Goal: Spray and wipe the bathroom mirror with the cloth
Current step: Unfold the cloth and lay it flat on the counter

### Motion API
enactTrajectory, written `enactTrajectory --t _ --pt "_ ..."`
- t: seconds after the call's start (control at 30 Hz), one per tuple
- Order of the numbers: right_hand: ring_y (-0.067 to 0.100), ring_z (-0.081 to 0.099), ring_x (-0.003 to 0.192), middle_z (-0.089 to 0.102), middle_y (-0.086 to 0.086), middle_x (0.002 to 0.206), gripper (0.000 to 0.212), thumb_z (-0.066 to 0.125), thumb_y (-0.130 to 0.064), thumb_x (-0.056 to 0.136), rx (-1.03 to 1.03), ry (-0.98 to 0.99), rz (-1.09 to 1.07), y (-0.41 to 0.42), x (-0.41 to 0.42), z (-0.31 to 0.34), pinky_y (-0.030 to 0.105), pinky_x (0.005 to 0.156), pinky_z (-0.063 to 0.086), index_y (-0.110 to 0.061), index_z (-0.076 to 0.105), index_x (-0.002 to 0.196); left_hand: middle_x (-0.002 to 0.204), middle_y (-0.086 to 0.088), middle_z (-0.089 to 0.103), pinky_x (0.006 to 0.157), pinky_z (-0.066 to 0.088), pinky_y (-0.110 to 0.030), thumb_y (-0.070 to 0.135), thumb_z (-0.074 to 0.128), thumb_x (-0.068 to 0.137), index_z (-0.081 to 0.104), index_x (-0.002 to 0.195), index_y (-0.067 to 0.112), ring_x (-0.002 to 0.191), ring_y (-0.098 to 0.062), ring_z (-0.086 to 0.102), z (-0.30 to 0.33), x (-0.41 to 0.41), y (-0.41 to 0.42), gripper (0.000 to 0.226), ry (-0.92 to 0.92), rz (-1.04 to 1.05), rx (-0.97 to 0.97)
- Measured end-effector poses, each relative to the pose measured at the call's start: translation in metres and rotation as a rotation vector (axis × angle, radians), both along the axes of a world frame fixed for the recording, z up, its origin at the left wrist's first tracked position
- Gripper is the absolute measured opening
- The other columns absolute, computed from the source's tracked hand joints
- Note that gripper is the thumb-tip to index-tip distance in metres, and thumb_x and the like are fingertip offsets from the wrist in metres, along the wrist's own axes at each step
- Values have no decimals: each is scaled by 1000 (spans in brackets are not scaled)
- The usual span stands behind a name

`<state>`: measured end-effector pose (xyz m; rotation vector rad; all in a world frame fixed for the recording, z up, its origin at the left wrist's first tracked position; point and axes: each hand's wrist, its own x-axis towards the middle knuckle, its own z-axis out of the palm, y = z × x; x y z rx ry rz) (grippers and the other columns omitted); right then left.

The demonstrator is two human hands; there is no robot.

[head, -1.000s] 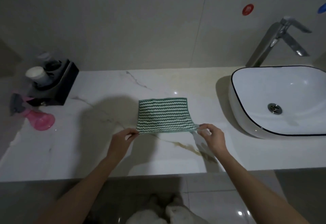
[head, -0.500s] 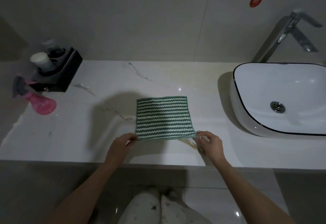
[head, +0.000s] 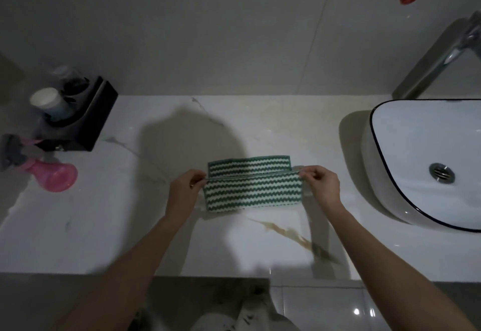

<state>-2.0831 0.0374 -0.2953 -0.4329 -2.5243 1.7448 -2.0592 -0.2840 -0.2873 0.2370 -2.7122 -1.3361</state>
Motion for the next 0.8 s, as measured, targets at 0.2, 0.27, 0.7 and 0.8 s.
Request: enactTrajectory --t 0.2,0.27,0.7,0.8 --pt "13 60 72 67 5 78 5 69 -4 83 36 -22 -47 -7 -40 -10 5 62 42 -9 69 83 85 -3 65 69 40 -2 -4 65 82 69 92 2 80 -19 61 -16 -42 -6 12 -80 -18 3" --pt "17 61 75 67 5 80 4 69 -4 83 44 -33 -61 -9 -49 -15 11 69 44 -8 69 82 87 -3 66 76 45 -17 0 65 83 70 92 5 84 -20 62 -22 -53 -7 12 -101 -38 -24" --pt "26 64 89 71 2 84 4 69 -23 83 332 -237 -44 -16 -87 -34 42 92 42 -24 71 80 96 -12 70 80 45 -31 26 53 83 75 94 15 91 -29 62 -44 -84 -20 27 -237 -145 -287" --pt "23 62 94 71 -2 93 16 67 -23 85 480 -256 -9 -17 -90 -35 35 82 35 -31 67 71 95 -12 69 79 43 -31 19 62 86 75 93 15 90 -30 61 -46 -88 -21 16 -212 -160 -345"
